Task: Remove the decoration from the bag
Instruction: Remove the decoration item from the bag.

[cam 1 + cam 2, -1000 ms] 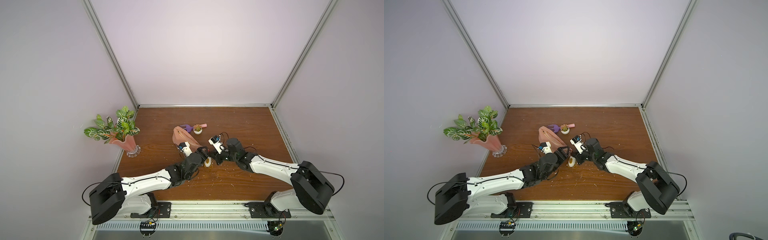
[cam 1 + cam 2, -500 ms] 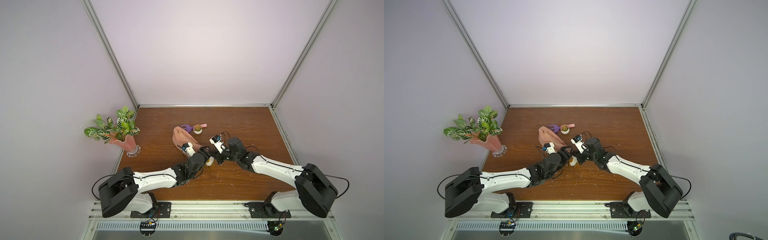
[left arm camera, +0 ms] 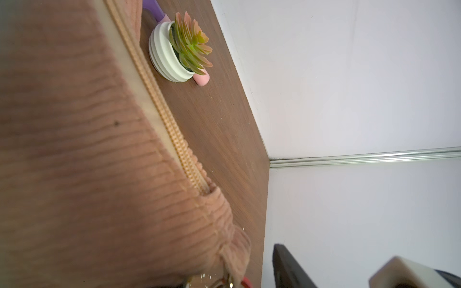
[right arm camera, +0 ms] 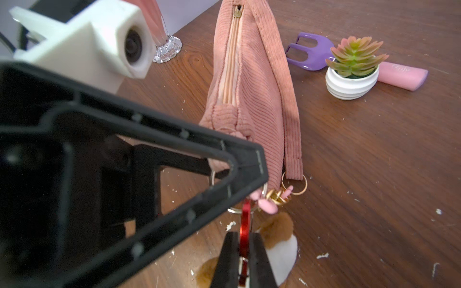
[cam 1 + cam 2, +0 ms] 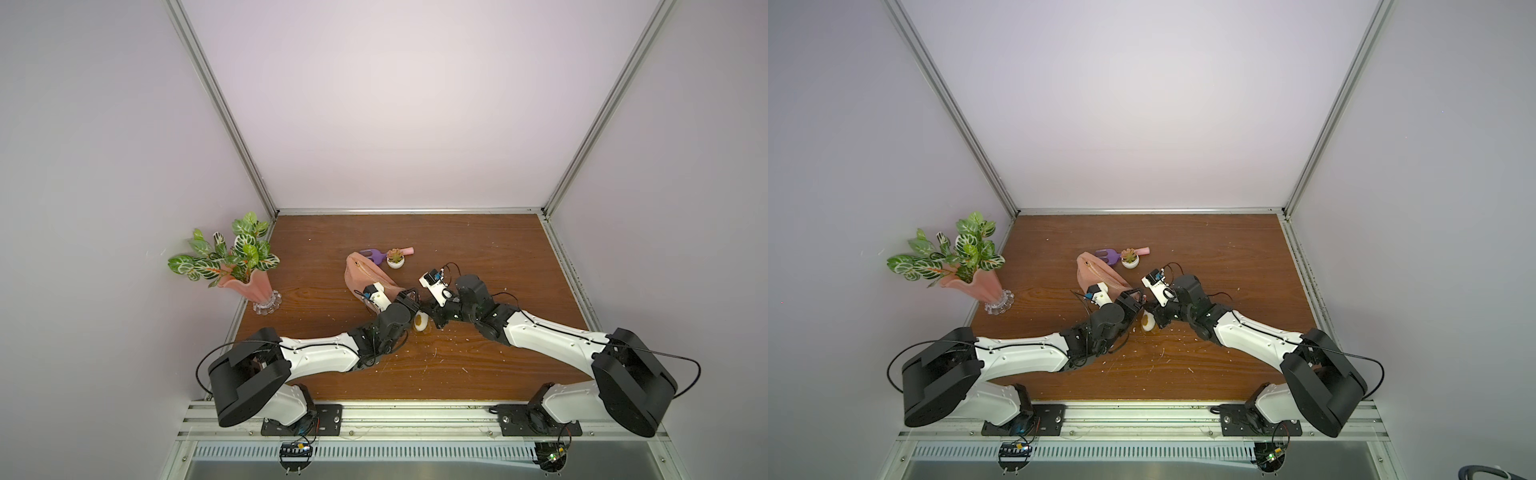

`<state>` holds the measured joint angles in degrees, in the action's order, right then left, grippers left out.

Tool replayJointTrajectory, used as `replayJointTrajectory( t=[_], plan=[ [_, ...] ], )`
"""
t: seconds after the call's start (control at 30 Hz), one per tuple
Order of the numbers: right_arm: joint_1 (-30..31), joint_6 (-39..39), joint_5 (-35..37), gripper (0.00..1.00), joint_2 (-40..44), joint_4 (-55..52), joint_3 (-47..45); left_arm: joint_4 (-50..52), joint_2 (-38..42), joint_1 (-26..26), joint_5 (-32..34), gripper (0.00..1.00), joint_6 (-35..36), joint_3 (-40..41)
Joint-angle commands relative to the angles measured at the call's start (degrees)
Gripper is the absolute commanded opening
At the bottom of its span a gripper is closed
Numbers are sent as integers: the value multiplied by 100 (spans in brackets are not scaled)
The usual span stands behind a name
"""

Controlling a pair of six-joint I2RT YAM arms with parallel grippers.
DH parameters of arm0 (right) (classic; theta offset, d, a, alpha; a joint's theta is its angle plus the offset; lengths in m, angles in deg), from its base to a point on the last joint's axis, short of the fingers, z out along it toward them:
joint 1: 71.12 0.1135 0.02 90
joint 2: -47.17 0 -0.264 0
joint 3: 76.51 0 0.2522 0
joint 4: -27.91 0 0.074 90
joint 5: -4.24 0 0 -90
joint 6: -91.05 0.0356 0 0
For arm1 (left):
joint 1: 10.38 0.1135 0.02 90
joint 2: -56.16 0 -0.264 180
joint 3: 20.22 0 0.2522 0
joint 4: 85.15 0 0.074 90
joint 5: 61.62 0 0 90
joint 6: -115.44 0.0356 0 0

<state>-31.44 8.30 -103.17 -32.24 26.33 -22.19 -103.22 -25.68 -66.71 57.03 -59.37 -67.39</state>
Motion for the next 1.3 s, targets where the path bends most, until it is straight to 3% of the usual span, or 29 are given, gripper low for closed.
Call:
replayJointTrajectory(
  t=[0.0,0.27,0.47,0.57,0.77,0.9,0.97,1.13,1.27],
  plan=[
    [-28,-88,63,0,135,-24,155,-180,-50,124,102,53,104,-59],
    [-26,-91,93,0,122,-15,137,-421,-72,228,-16,38,162,80],
    [-71,-27,47,0,137,76,146,-508,-104,236,-77,20,194,106],
    [-128,55,-45,0,156,161,124,-508,-104,237,-87,17,194,115],
    [-257,168,-281,0,206,306,48,-565,-143,237,-122,0,189,130],
    [-401,318,-523,0,255,477,-69,-648,-127,246,-144,0,11,207],
    [-488,421,-653,8,288,592,-147,-757,-102,254,-170,0,-145,273],
    [-631,695,-693,49,493,846,-419,-970,42,268,-269,0,-321,369],
    [-690,956,-396,63,876,992,-740,-748,215,271,-295,0,-370,290]
  ],
)
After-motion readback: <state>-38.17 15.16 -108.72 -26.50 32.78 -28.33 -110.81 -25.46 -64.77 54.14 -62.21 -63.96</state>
